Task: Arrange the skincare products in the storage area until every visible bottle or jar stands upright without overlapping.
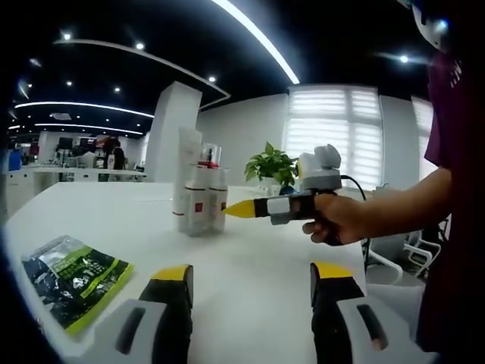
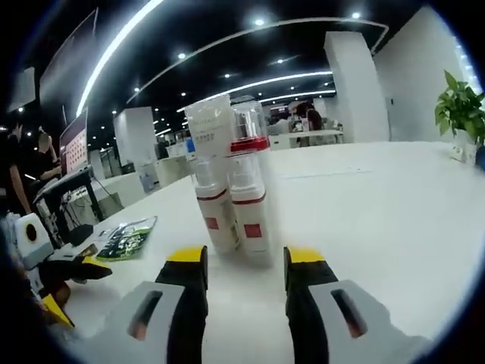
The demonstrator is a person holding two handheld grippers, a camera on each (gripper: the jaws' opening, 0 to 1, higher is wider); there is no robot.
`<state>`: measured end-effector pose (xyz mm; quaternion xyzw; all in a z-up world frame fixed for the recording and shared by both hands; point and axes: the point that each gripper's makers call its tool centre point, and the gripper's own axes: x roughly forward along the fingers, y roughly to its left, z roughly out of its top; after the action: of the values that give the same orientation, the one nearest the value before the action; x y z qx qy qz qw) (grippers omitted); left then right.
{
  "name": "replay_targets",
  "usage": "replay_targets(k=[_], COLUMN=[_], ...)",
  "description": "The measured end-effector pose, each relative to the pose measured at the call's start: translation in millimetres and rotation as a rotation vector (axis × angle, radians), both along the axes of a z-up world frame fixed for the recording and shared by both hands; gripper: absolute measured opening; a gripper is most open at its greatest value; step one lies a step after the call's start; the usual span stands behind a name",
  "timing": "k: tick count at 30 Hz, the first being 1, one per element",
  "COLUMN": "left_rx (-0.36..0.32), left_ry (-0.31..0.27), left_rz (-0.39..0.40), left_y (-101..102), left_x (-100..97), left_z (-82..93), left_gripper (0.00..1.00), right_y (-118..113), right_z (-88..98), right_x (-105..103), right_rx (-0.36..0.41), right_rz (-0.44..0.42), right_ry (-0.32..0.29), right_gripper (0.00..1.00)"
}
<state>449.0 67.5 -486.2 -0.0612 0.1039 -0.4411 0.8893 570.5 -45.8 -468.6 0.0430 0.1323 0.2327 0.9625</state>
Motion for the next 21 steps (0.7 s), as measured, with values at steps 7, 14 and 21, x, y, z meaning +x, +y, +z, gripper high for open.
replay_targets(k=[7,14,21], left_rx=[-0.026,-0.047,-0.031], left_ry=[0.03,0.044,-0.011], left_rz=[0.05,0.069,0.094], left_y=[7,11,13], left_x=[8.7,12.1,14.6], left_z=[0.8,2.5,5.5], left_gripper=[0.66,0.69,0.66], right_y=[32,45,27], right_z=[3.2,7.4,7.4], right_x=[-40,-47,-46], right_rx=[0.012,0.07,0.065], right_rz=[0.159,0.215,0.153], right_ry=[-0.074,-0.115,-0.16], right_gripper=[0.58,0.58,0.48])
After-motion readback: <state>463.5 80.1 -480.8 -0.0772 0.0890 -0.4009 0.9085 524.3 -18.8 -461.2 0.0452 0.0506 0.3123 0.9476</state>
